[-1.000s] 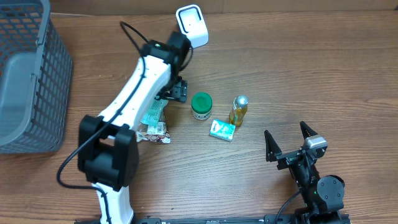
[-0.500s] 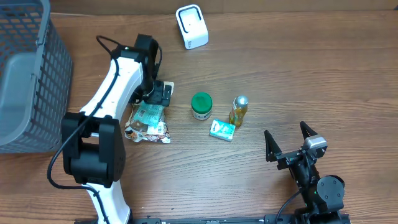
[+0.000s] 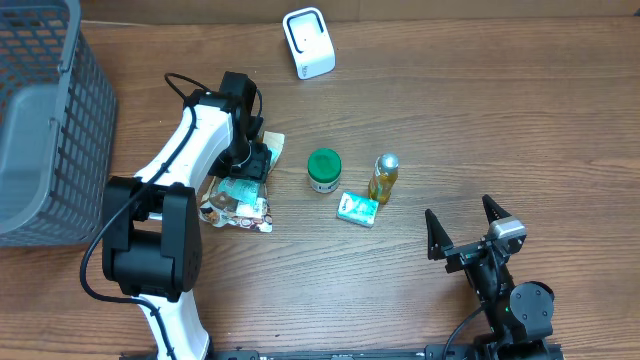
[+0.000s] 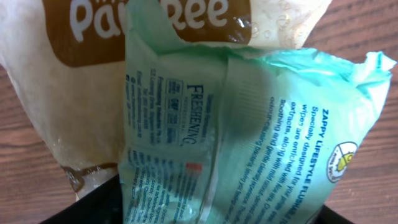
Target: Scan the item barcode
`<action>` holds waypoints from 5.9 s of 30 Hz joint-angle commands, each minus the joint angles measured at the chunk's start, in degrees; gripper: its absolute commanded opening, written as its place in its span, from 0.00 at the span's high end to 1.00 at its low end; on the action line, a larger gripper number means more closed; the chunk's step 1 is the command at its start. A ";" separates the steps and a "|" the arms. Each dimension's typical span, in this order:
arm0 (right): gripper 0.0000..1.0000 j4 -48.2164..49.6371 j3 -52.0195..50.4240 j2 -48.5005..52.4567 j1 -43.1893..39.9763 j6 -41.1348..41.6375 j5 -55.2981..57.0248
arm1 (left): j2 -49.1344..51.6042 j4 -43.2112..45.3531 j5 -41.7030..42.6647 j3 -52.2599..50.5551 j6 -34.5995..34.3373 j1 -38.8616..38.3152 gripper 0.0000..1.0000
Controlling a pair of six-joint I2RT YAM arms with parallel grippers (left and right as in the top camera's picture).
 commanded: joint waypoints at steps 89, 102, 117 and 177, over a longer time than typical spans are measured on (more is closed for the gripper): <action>0.00 0.24 -0.61 -0.46 -0.17 -0.26 0.52 | -2.78 -6.82 -8.24 4.96 -15.56 0.00 0.96; 0.00 0.24 -0.61 -0.46 -0.17 -0.26 0.52 | -3.13 -10.80 -19.10 4.57 -20.46 -0.17 0.96; 0.00 0.24 -0.59 -0.46 -0.17 -0.28 0.52 | -3.06 -0.87 -11.67 -3.58 -20.17 -1.81 0.96; 0.00 0.24 -0.61 -0.46 -0.17 -0.26 0.52 | -2.86 -10.29 -3.21 17.57 -15.91 2.75 0.38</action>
